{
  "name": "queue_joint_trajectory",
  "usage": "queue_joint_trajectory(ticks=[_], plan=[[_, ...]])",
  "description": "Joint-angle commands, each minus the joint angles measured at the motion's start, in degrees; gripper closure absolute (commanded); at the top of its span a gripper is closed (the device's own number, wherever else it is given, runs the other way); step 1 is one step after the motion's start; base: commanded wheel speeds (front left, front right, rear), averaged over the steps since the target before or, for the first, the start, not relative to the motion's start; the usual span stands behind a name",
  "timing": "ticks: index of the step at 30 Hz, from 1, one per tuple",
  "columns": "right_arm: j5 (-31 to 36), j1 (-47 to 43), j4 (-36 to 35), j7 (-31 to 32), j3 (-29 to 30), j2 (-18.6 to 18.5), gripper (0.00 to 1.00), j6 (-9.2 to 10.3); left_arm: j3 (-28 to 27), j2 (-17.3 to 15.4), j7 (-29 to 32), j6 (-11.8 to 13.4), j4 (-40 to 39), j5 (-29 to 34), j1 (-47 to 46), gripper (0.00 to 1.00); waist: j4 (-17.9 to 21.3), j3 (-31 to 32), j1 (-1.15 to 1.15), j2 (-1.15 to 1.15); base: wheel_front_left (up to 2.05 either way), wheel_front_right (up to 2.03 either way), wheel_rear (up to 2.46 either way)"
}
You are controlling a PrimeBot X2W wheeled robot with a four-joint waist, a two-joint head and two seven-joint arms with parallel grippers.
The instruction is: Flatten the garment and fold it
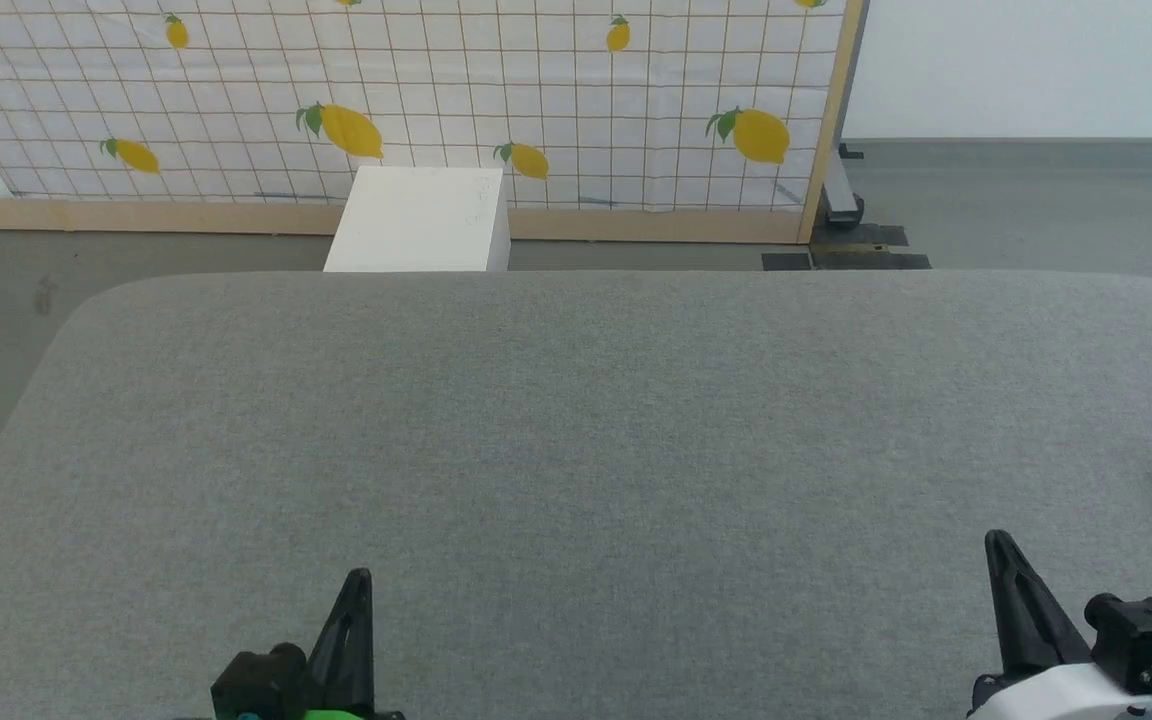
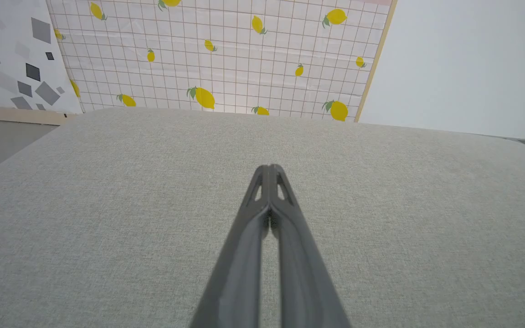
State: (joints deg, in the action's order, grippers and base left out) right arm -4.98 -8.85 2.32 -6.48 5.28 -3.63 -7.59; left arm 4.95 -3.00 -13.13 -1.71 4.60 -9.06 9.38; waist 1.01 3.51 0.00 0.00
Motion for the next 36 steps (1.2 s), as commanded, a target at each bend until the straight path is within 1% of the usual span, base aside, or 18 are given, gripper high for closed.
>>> queue_joint_trajectory(ticks=[1,36], plan=[[0.58,1.00,-0.26,0.36,-0.28,0.10,1.00,0.01,-0.20,0.03,0.41,0.17,-0.45,0.44,-1.06,1.00,-0.02,-0.05,0.00,0.00,0.00,0.00,0.00],[2.02,3.57,-0.93,2.36,-1.92,0.31,1.00,0.04,-1.75,0.06,4.57,0.68,-1.81,3.26,-3.78,1.00,-0.34,-1.18,0.00,0.00,0.00,0.00,0.00]])
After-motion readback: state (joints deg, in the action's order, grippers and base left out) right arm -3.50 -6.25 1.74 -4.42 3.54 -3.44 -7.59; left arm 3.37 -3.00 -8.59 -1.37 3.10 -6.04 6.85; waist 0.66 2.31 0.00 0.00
